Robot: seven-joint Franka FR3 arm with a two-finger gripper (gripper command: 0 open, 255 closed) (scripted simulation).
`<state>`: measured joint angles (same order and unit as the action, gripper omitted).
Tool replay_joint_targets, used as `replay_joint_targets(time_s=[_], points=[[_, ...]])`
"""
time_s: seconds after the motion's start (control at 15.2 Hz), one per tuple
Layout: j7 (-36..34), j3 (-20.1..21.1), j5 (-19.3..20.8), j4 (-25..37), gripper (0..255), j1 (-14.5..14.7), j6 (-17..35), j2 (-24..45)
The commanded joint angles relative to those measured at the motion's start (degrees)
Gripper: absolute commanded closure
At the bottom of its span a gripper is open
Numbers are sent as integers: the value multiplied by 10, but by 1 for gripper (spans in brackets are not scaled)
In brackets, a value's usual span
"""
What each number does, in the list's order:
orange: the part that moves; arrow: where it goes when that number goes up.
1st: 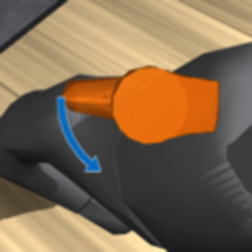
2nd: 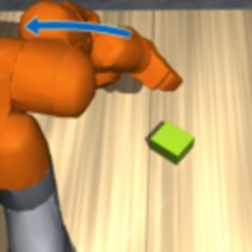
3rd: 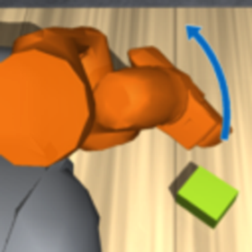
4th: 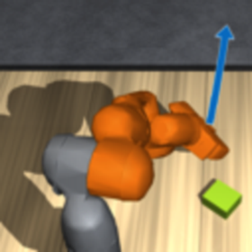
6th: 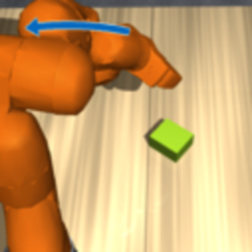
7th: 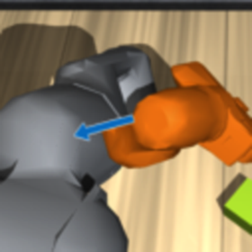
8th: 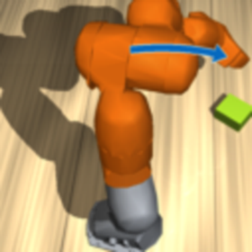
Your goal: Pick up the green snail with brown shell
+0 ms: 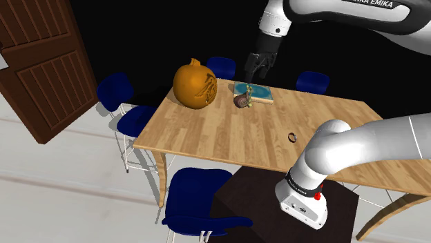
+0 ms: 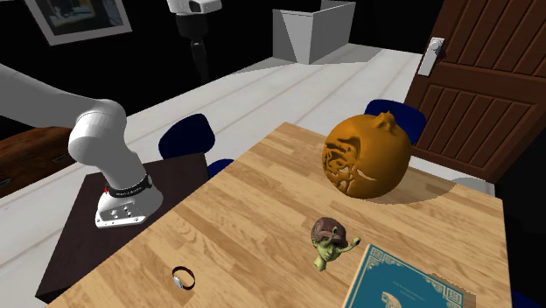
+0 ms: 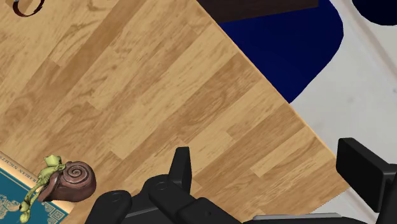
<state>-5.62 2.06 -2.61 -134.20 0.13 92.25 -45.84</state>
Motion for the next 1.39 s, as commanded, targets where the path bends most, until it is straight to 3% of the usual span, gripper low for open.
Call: replay_joint_targets(time_s=[0.0,0.66,1.32], points=[[0,0,0,0,0,0,0,0],[64,-74,63,-76,0,-48,175,63],[126,-156,98,-79,0,-86,355,198]])
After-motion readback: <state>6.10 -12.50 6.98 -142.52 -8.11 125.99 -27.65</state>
